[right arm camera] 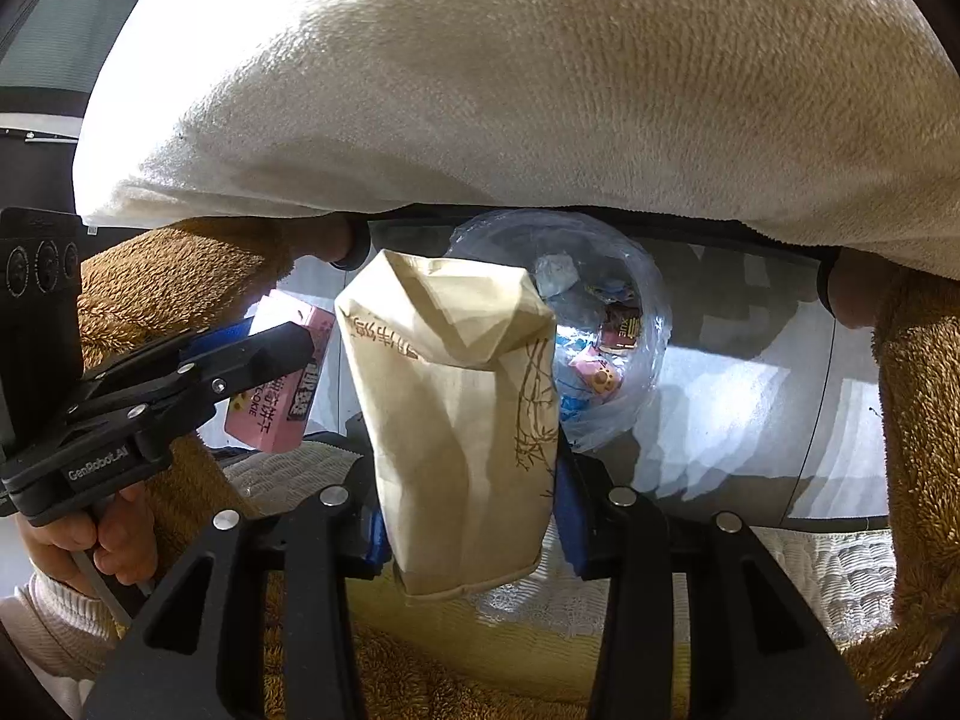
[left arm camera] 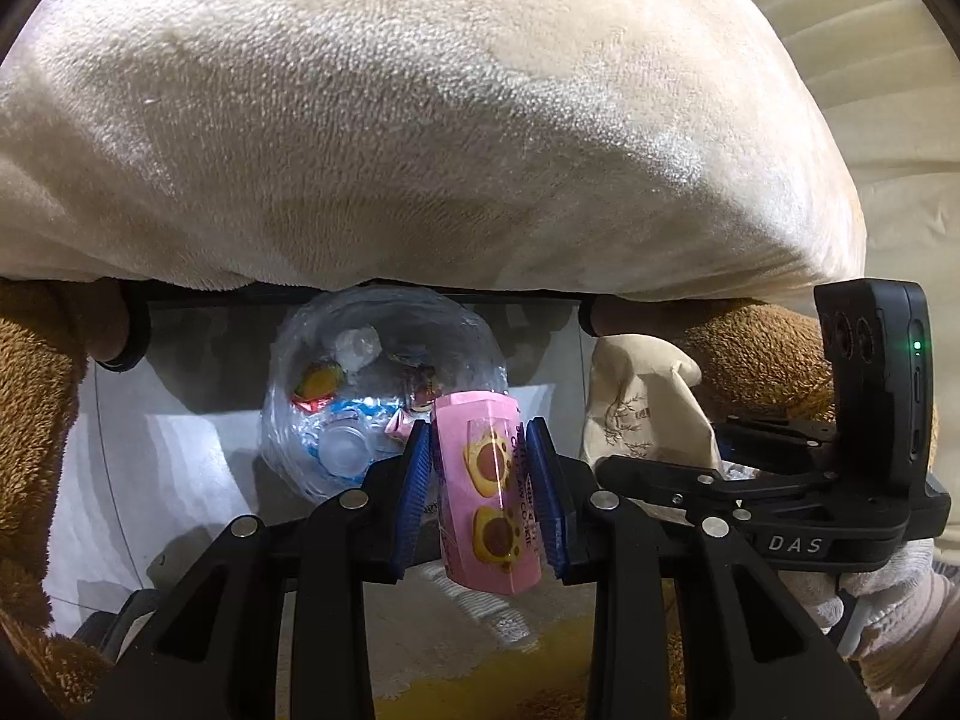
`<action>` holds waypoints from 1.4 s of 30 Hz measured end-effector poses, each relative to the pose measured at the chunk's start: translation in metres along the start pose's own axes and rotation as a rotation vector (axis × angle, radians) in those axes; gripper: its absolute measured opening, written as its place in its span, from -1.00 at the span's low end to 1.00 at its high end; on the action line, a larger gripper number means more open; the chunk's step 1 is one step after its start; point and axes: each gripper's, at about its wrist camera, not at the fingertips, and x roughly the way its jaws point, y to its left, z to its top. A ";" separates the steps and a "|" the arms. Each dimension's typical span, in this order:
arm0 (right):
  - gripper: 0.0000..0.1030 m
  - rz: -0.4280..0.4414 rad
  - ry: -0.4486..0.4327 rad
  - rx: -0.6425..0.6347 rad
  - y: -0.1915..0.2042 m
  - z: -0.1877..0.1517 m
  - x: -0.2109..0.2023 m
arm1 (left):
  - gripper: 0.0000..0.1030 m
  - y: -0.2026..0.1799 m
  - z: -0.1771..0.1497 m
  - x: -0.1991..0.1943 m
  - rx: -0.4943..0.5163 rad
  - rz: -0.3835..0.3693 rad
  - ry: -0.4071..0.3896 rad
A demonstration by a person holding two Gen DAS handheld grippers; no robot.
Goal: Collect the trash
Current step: 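Lower both tools into the floor bag and open them to drop the items, then raise both open tools back above the bed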
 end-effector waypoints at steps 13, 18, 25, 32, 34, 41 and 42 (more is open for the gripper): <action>0.30 -0.018 -0.053 0.043 -0.006 0.003 -0.013 | 0.23 0.009 0.000 -0.011 -0.069 -0.001 -0.044; 0.30 -0.009 -0.107 0.038 -0.006 0.001 -0.024 | 0.23 0.007 0.000 -0.020 -0.051 -0.003 -0.079; 0.30 0.004 -0.236 0.005 -0.002 -0.008 -0.050 | 0.23 0.004 -0.008 -0.041 -0.005 -0.001 -0.166; 0.30 -0.031 -0.390 -0.055 0.008 -0.026 -0.080 | 0.23 -0.006 -0.019 -0.070 0.059 -0.008 -0.291; 0.30 -0.039 -0.434 -0.063 0.011 -0.032 -0.088 | 0.23 -0.009 -0.023 -0.079 0.079 -0.013 -0.329; 0.30 -0.056 -0.635 -0.145 0.022 -0.059 -0.125 | 0.23 -0.021 -0.041 -0.112 0.157 -0.002 -0.497; 0.30 -0.053 -0.667 -0.156 0.024 -0.063 -0.131 | 0.23 -0.023 -0.044 -0.117 0.169 0.003 -0.526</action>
